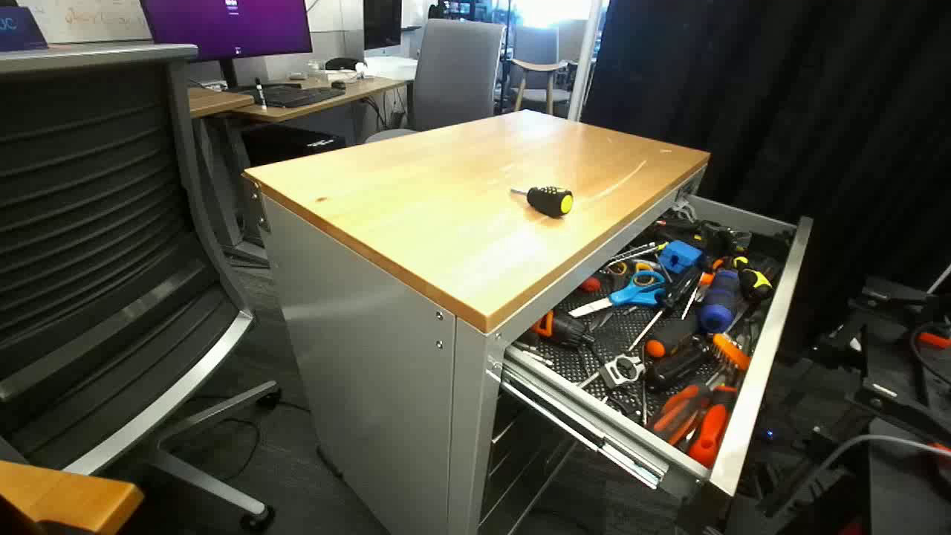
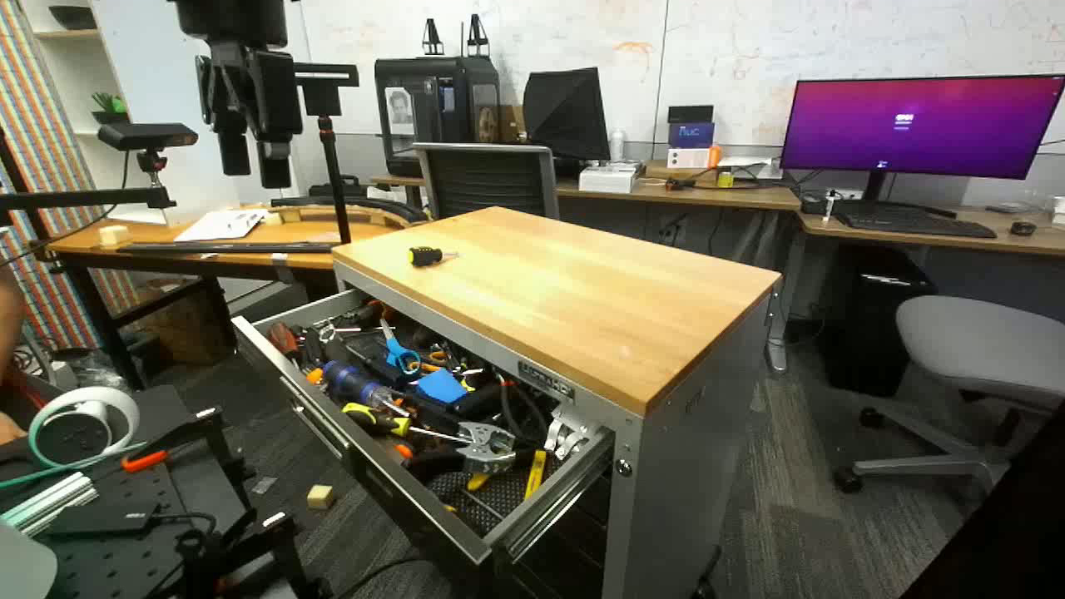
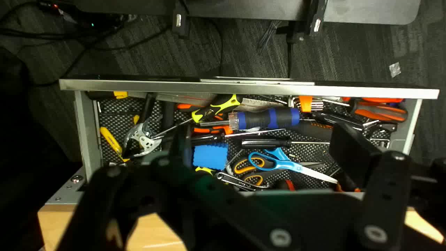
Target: Place the screwdriver inside the open drawer then close the drawer
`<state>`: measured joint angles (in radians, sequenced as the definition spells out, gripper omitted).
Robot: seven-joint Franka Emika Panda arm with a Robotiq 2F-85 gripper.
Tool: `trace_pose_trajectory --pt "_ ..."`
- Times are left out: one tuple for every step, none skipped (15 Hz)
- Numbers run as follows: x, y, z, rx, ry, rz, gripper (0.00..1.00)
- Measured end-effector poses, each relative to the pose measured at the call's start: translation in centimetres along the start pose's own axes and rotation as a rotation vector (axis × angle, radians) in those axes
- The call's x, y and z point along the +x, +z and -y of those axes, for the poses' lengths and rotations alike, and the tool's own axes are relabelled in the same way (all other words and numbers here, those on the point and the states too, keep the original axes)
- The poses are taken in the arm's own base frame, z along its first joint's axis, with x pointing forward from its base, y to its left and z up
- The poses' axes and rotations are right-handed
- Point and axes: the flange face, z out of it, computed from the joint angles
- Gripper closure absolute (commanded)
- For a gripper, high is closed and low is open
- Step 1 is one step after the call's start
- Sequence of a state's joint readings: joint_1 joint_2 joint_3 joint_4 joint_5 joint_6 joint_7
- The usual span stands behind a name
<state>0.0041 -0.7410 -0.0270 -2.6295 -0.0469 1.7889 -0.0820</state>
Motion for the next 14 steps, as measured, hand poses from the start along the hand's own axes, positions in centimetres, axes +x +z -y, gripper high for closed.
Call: trace_pose_trajectory --pt "0.0 -0.1 0.0 0.000 0.000 -0.003 0.00" --pt "0.1 -0.3 0.0 -0.001 0.000 -0.007 0.00" --pt "0.1 -0.4 0.0 -0.001 0.000 -0.010 0.00" --pt "0.1 -0.5 0.0 -0.001 0.000 -0.012 0.00" --pt "0.1 -0.5 0.0 -0.001 0.000 -0.012 0.00" --pt "0.1 -0.5 0.0 -0.001 0.000 -0.012 0.00" --pt "0.1 -0.3 0.0 -0.001 0.002 -0.008 0.00" --pt "0.2 0.1 0.1 -0.001 0.006 0.003 0.00" --pt "0.5 0.8 0.4 -0.002 0.008 0.018 0.00" --pt "1.4 1.7 1.2 0.003 -0.005 0.030 0.00" --pt "2.6 2.7 2.4 0.002 -0.021 0.044 0.00" --pt "3.8 3.9 3.7 -0.006 -0.042 0.064 0.00" --pt "5.0 5.1 5.3 -0.020 -0.069 0.092 0.00" --pt "6.2 6.1 6.9 -0.035 -0.094 0.119 0.00"
